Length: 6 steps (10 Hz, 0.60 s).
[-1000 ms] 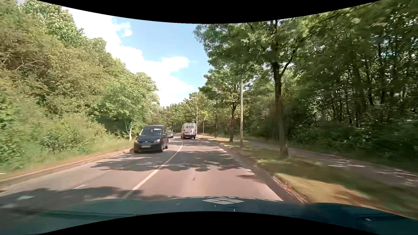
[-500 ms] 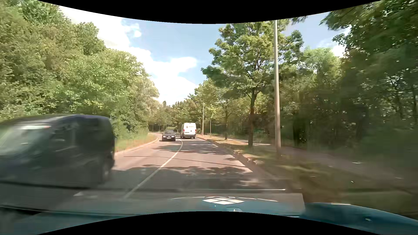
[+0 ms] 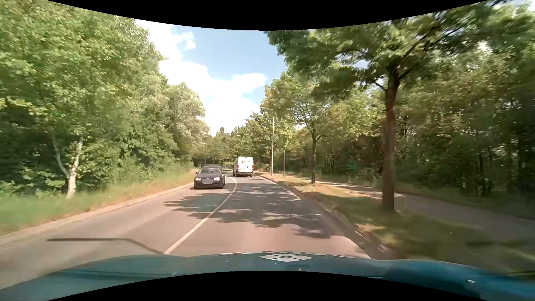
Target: Follow the waypoints while adhering to traffic rules and regulations
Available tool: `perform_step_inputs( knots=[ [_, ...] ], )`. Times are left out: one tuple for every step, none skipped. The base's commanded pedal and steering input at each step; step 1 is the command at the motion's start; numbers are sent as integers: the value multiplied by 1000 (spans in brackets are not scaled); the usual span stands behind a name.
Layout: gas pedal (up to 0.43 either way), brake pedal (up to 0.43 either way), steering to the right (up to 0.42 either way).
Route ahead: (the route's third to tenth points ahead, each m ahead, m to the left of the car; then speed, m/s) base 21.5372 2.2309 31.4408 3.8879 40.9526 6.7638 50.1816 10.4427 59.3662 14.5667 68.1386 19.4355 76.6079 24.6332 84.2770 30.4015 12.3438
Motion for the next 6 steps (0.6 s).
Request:
perform_step_inputs(
  knots=[
    [197, 0, -41],
    [197, 0, -40],
    [197, 0, -38],
    [197, 0, -34],
    [197, 0, -30],
    [197, 0, -29]
  ],
)
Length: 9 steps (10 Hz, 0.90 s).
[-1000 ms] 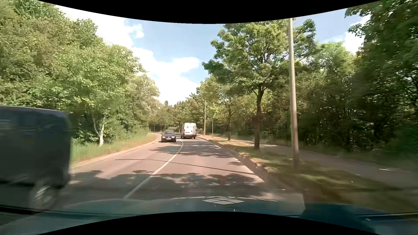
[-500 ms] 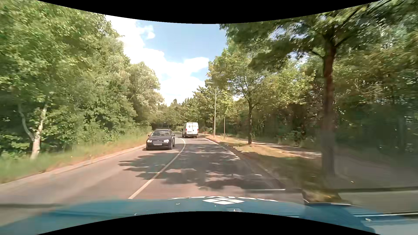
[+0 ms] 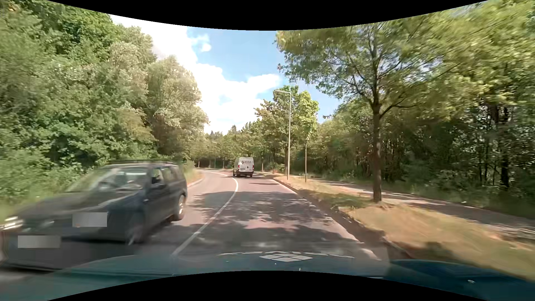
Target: Follow the waypoints while adhering to traffic rules and regulations
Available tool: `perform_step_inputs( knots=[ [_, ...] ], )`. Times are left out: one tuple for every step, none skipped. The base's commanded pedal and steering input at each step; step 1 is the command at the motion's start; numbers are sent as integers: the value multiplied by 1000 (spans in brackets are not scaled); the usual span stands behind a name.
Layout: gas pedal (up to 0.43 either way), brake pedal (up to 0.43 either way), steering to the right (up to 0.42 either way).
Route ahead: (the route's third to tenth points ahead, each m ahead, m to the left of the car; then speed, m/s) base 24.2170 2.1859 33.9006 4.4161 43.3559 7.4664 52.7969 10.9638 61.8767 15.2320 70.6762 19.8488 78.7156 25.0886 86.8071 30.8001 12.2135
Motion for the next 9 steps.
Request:
perform_step_inputs(
  knots=[
    [197, 0, -28],
    [197, 0, -28],
    [197, 0, -28],
    [197, 0, -28],
    [197, 0, -29],
    [197, 0, -31],
    [209, 0, -33],
    [209, 0, -33],
    [209, 0, -35]
  ],
)
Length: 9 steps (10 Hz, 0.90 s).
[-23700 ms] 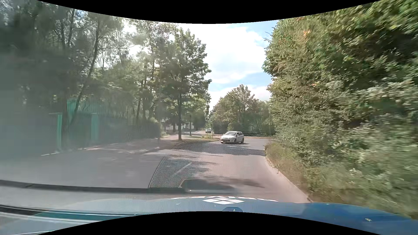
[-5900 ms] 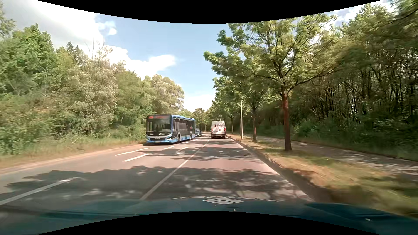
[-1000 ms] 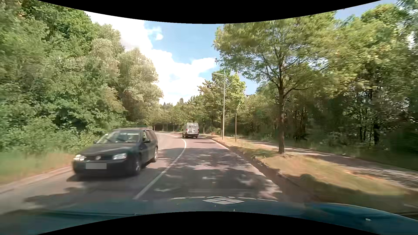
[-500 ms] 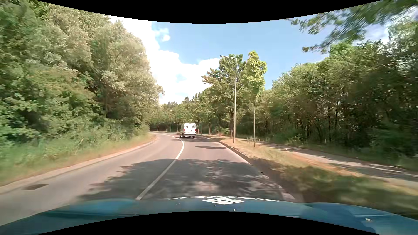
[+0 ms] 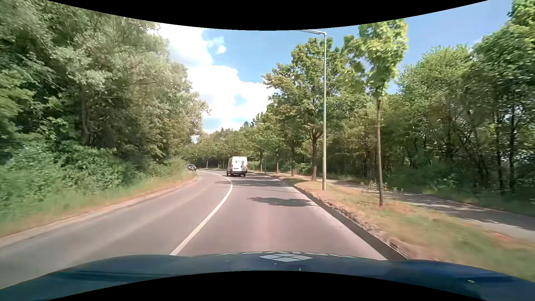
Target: Follow the waypoints while adhering to traffic rules and regulations
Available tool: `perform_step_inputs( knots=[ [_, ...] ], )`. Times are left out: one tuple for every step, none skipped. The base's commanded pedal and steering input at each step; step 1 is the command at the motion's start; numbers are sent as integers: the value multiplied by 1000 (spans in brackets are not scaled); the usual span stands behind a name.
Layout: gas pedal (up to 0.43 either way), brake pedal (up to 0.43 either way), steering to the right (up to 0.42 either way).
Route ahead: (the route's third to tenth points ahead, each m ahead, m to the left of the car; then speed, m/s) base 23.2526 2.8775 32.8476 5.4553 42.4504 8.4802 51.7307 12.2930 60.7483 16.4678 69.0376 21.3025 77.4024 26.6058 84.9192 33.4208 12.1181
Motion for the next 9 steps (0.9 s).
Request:
perform_step_inputs(
  knots=[
    [220, 0, -36],
    [220, 0, -36],
    [220, 0, -36],
    [240, 0, -37],
    [248, 0, -39],
    [248, 0, -40],
    [248, 0, -38],
    [248, 0, -38],
    [248, 0, -37]
  ],
)
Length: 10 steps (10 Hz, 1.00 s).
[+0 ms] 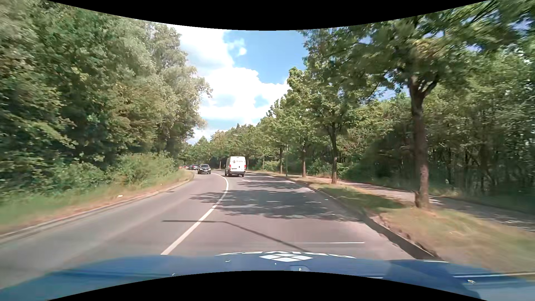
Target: Follow the waypoints while adhering to traffic rules and regulations
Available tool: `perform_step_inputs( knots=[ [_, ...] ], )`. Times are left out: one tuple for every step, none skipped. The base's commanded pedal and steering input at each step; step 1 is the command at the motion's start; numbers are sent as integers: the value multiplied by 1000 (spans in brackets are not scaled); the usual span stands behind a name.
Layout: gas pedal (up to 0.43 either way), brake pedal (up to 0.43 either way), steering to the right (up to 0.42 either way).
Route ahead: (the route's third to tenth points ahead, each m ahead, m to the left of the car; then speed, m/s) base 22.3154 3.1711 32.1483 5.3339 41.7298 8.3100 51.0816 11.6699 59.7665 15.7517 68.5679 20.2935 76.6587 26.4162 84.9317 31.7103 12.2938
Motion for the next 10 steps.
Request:
perform_step_inputs(
  knots=[
    [240, 0, -36],
    [209, 0, -36],
    [177, 0, -36],
    [169, 0, -36],
    [118, 0, -38],
    [79, 0, -40],
    [0, 0, -43],
    [0, 0, -44],
    [0, 0, -43],
    [0, 0, -42]
  ],
)
